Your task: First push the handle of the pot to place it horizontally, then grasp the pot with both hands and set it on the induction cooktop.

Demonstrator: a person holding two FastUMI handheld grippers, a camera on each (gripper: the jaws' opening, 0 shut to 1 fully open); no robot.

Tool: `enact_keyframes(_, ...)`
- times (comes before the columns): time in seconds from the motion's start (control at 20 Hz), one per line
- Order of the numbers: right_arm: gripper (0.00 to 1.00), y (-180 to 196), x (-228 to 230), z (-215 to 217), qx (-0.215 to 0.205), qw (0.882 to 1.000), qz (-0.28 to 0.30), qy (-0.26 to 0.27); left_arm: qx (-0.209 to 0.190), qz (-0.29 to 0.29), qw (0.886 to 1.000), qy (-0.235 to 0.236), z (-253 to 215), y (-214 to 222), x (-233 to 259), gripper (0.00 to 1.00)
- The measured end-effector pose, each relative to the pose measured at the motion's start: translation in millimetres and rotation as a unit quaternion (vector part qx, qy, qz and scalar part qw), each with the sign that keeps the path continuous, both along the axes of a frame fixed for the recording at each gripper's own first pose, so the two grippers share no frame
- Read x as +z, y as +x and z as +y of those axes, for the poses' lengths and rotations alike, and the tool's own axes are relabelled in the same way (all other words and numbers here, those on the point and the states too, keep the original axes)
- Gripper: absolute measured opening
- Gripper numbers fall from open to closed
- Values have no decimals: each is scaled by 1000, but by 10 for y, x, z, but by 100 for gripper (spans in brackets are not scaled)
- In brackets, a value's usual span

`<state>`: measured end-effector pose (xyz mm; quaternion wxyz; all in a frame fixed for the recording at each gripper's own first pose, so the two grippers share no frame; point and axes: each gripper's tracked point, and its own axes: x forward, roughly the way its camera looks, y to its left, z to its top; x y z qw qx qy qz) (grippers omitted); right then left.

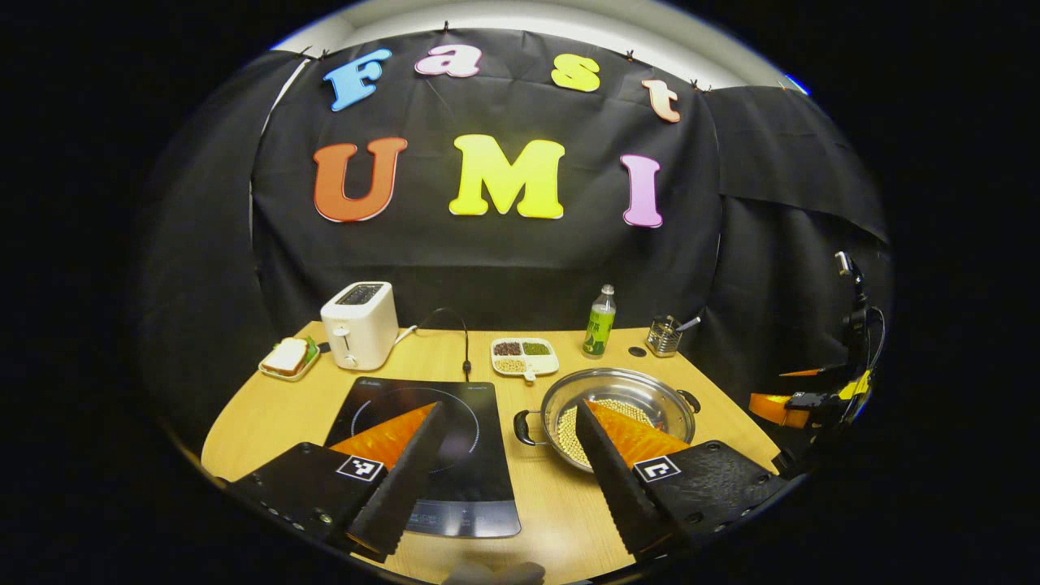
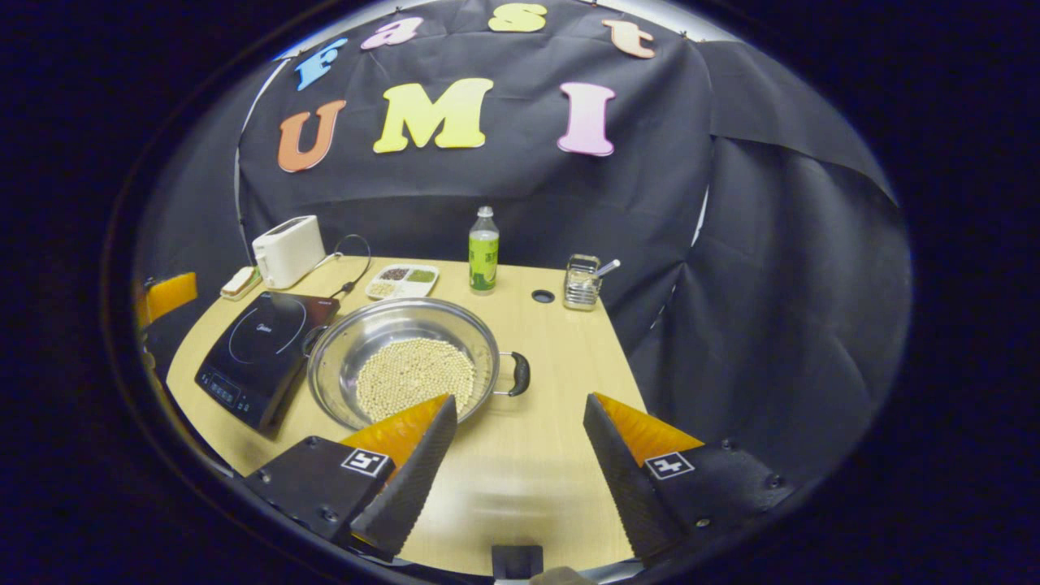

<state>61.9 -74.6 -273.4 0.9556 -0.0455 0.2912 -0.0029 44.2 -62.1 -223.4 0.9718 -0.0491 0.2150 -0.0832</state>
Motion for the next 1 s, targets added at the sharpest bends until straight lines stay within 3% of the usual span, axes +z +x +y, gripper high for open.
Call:
enact_keyframes(0.3,99,634,-536,-41,17,998,57,34,-27,116,993,-20,-397,495,-987,96)
enact_keyframes(0.5,100,1007,-814,-65,43,995,87,20,-39,182,982,-20,-603,763,-1467,97)
enact_keyframes(1.0,97,1450,-1362,-26,53,981,181,40,-48,233,971,-3,-802,1184,-1878,96)
